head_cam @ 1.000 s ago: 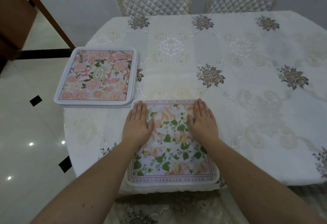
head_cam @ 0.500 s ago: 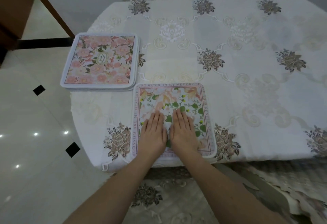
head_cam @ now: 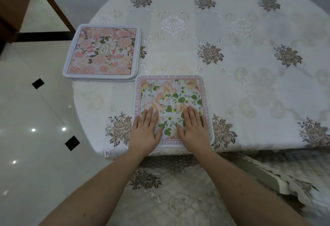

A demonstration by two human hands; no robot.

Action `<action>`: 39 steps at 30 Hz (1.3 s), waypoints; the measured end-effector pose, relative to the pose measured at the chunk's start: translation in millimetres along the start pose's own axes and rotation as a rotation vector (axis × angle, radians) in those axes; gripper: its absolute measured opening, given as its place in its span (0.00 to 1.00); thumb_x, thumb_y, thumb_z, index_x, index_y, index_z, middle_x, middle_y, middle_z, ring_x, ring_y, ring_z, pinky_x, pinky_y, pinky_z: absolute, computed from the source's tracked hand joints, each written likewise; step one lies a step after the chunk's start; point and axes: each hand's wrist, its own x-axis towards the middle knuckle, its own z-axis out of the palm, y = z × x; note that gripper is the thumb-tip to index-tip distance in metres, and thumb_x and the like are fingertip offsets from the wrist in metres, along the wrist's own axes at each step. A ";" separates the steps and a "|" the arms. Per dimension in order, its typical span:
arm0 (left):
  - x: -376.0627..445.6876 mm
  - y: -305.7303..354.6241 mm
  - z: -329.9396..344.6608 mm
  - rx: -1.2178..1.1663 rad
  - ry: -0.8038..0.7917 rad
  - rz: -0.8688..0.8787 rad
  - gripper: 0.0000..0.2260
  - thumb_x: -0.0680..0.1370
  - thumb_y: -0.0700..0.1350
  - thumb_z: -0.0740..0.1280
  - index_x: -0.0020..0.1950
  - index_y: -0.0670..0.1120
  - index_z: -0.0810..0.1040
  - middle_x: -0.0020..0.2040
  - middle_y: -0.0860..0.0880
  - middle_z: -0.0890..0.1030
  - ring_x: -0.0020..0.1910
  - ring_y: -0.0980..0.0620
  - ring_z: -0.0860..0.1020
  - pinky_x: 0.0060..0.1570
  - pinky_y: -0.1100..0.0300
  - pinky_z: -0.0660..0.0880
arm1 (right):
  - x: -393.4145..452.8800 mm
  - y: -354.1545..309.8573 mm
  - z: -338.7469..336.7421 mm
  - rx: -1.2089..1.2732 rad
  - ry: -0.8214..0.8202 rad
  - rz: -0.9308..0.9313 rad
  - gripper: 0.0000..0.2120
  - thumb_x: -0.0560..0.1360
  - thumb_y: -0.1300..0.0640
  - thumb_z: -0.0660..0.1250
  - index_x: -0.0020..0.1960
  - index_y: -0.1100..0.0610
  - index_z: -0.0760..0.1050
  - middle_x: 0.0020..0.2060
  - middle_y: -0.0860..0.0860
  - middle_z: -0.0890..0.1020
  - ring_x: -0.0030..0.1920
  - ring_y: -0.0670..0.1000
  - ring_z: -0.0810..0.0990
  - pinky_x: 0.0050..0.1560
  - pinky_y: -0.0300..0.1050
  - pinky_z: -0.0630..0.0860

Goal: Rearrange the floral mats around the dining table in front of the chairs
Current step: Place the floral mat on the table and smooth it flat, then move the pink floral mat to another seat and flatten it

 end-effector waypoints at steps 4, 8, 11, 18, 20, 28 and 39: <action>-11.8 -7.9 0.4 0.015 -0.009 -0.009 0.31 0.81 0.62 0.44 0.81 0.50 0.44 0.81 0.50 0.45 0.80 0.51 0.43 0.77 0.49 0.43 | -7.7 9.0 -0.7 -0.031 -0.028 0.011 0.34 0.79 0.35 0.36 0.80 0.52 0.37 0.79 0.48 0.38 0.77 0.46 0.33 0.76 0.50 0.32; -19.3 -10.9 0.9 0.027 -0.003 0.026 0.31 0.81 0.62 0.43 0.81 0.49 0.45 0.81 0.50 0.45 0.79 0.52 0.42 0.77 0.49 0.42 | -9.3 13.7 -0.8 -0.030 -0.048 -0.013 0.35 0.79 0.34 0.33 0.79 0.52 0.36 0.79 0.48 0.37 0.77 0.46 0.32 0.76 0.51 0.33; -22.7 -10.9 0.9 0.027 -0.009 0.037 0.31 0.82 0.62 0.44 0.81 0.49 0.47 0.81 0.49 0.46 0.80 0.51 0.44 0.77 0.49 0.42 | -11.6 13.7 -0.7 -0.027 -0.051 -0.016 0.35 0.78 0.34 0.32 0.79 0.51 0.35 0.79 0.48 0.37 0.77 0.47 0.32 0.76 0.50 0.32; -23.2 -14.6 -5.7 0.030 -0.084 0.041 0.32 0.80 0.65 0.39 0.80 0.51 0.39 0.80 0.52 0.38 0.79 0.53 0.37 0.77 0.51 0.40 | -22.0 19.3 -5.3 0.017 -0.094 -0.012 0.34 0.78 0.32 0.34 0.78 0.47 0.32 0.77 0.45 0.32 0.76 0.45 0.30 0.74 0.49 0.29; -22.4 -14.3 -10.6 0.026 -0.122 0.040 0.32 0.79 0.66 0.37 0.79 0.52 0.37 0.80 0.52 0.36 0.78 0.53 0.36 0.76 0.52 0.39 | -24.4 21.1 -9.9 0.025 -0.117 -0.014 0.33 0.78 0.33 0.35 0.79 0.46 0.33 0.78 0.46 0.34 0.77 0.46 0.32 0.75 0.50 0.32; -1.7 0.9 -59.4 0.016 -0.233 -0.036 0.27 0.83 0.57 0.48 0.80 0.48 0.53 0.80 0.47 0.56 0.78 0.47 0.58 0.74 0.47 0.57 | -15.0 11.1 -59.6 0.018 -0.141 -0.023 0.27 0.81 0.45 0.52 0.78 0.55 0.57 0.76 0.54 0.63 0.74 0.54 0.63 0.73 0.52 0.59; -29.3 -3.2 -114.4 0.232 -0.134 0.034 0.27 0.83 0.59 0.50 0.79 0.48 0.57 0.80 0.46 0.56 0.79 0.46 0.54 0.75 0.47 0.52 | -26.9 -29.9 -106.5 -0.005 -0.072 -0.096 0.29 0.82 0.40 0.48 0.78 0.53 0.55 0.77 0.53 0.62 0.76 0.54 0.61 0.74 0.53 0.58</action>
